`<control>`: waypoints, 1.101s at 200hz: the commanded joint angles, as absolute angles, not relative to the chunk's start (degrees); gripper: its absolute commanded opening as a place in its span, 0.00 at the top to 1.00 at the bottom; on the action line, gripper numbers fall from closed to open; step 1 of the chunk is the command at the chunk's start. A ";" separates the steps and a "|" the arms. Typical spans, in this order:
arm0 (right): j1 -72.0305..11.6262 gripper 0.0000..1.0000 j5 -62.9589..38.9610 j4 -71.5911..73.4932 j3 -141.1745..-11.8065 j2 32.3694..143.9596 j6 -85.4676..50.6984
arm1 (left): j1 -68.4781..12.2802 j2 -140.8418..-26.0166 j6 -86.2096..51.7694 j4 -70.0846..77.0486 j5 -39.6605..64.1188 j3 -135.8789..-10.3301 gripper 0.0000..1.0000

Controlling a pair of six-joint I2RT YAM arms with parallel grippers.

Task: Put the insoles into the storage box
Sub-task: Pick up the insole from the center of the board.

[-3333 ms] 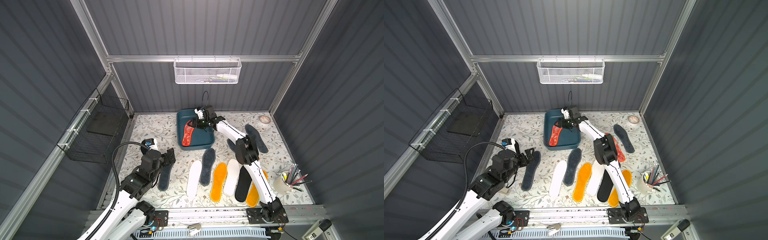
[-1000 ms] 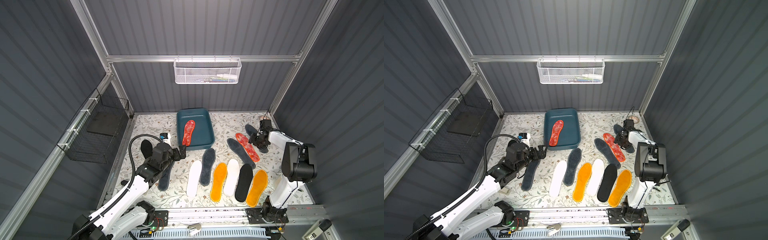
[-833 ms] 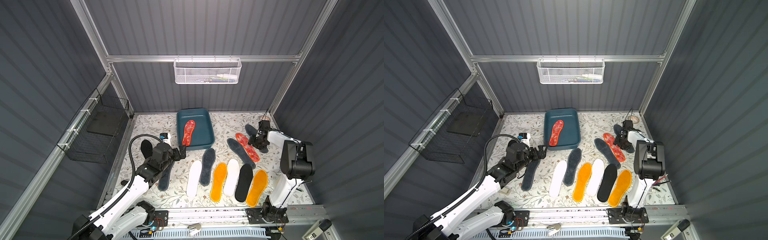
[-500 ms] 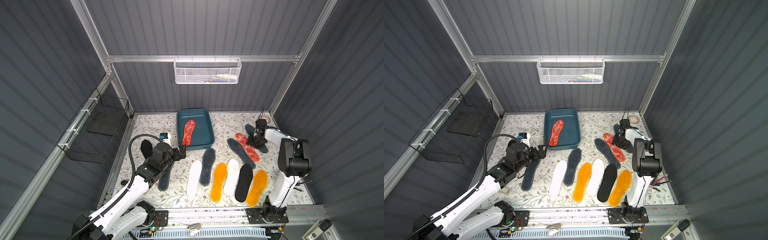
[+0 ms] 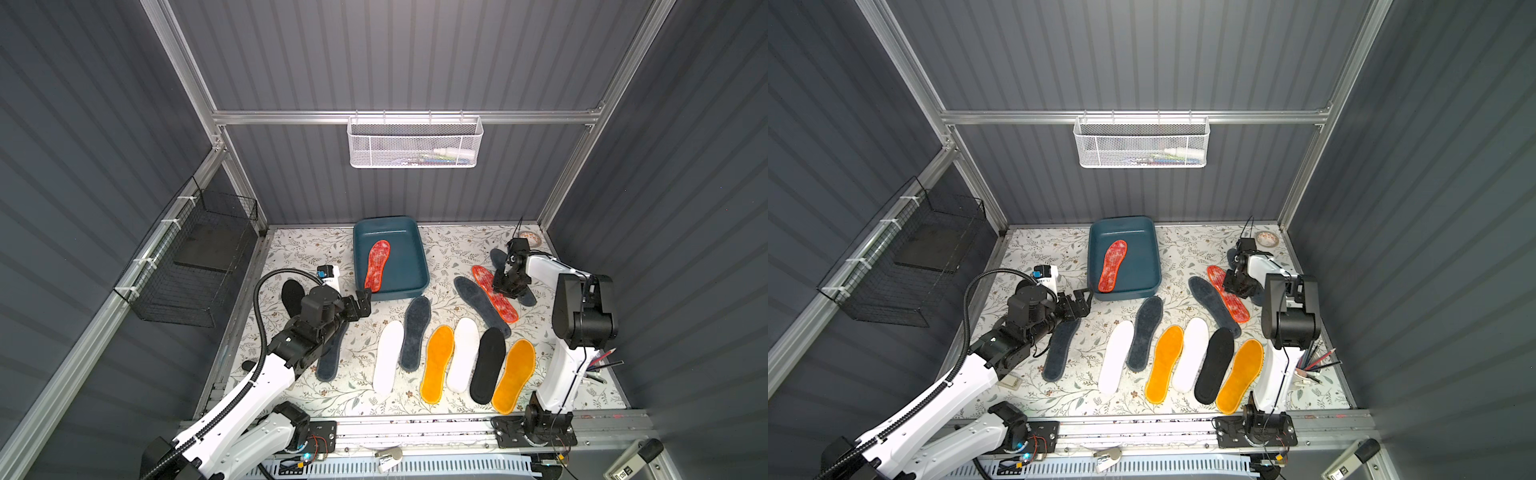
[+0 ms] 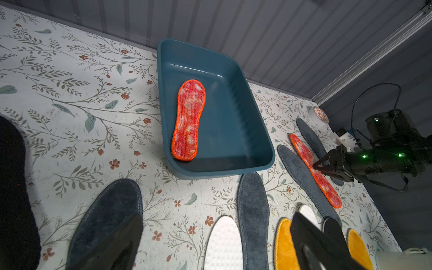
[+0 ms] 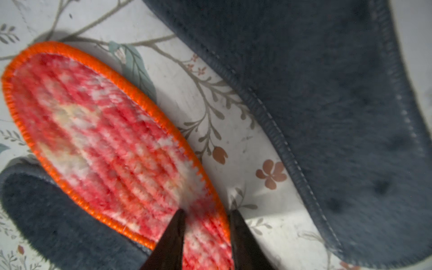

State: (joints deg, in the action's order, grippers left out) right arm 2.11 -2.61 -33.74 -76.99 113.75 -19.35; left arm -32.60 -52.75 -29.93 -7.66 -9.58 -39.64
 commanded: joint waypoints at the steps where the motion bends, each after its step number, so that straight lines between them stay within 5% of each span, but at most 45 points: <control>1: 1.34 0.83 -2.08 -35.35 -77.33 114.23 -18.90 | -32.70 -52.33 -28.54 -7.57 -10.15 -39.37 0.00; 36: 0.50 1.00 -0.89 -33.84 -75.93 110.34 -18.32 | -32.70 -52.88 -29.00 -7.17 -9.90 -38.95 0.00; 137: -3.61 1.00 0.89 -33.67 -71.44 90.95 -19.37 | -32.70 -59.84 -31.76 -0.29 -4.05 -40.47 0.01; 220: -25.09 1.00 0.62 -25.83 -67.31 81.50 -31.24 | -32.78 -74.01 -37.92 18.59 11.39 -41.03 0.10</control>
